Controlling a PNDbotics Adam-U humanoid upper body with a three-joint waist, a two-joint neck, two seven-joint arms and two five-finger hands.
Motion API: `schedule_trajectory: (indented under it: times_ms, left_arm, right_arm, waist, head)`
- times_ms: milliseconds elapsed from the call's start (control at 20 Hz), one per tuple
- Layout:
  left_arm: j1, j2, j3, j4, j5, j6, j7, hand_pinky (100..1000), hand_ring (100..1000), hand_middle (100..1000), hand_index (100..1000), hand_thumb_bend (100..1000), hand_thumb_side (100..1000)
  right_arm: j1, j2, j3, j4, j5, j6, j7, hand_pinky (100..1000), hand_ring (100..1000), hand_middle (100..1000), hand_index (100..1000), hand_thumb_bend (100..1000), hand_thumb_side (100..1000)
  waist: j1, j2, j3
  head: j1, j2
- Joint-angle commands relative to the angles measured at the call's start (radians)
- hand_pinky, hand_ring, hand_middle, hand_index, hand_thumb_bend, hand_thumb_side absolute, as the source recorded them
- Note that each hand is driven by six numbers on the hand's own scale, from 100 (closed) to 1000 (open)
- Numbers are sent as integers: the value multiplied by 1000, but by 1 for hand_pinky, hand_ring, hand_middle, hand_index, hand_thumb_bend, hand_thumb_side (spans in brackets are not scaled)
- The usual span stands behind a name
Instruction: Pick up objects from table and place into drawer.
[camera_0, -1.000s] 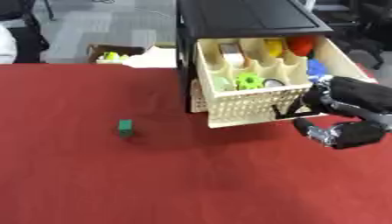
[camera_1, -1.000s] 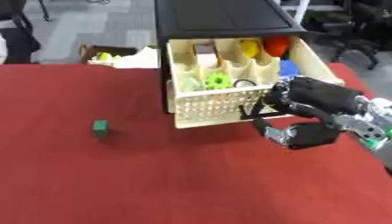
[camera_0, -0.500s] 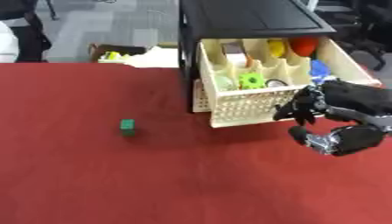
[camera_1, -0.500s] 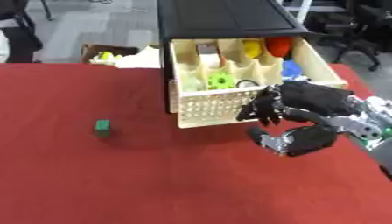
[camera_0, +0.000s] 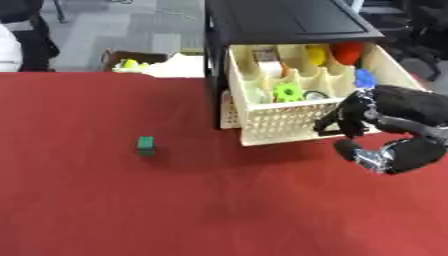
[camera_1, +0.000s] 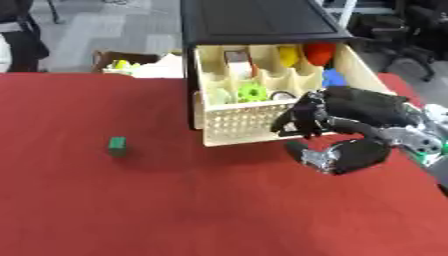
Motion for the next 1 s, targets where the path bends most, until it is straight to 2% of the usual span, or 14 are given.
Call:
schedule_trajectory:
  times_ms: [50,500,750,1000]
  left_arm:
    - [-7,8,4,-18,1,-3,-2,582,623,716,746,100,948]
    - [-6,9,6,-18,-1,-8,2,582,623,717,747,100,943]
    - [-6,10,8,-18,-2,-14,6,581,623,717,748,100,938]
    - [-9,17,10,-18,-2,-24,11,581,623,716,748,100,928]
  right_arm:
    - [-4,-48,-38,-52,-50,4,-1,100,340,384,785,100,1000]
    - [2,-40,-109,-63,-208,-12,-2,100,330,366,767,100,1000]
    - [9,-22,-163,-63,-310,-13,-7,100,277,254,748,100,1000]
    - [11,24,-217,-63,-489,-32,-71,103,342,303,737,100,1000]
  waist:
    - [2,-17,-3]
    - [10,-15,-8]
    - [17,-11,-7]
    - [27,-5,-6]
  head:
    - [1,6]
    - [12,-4]
    - [25,-12]
    - [43,-19]
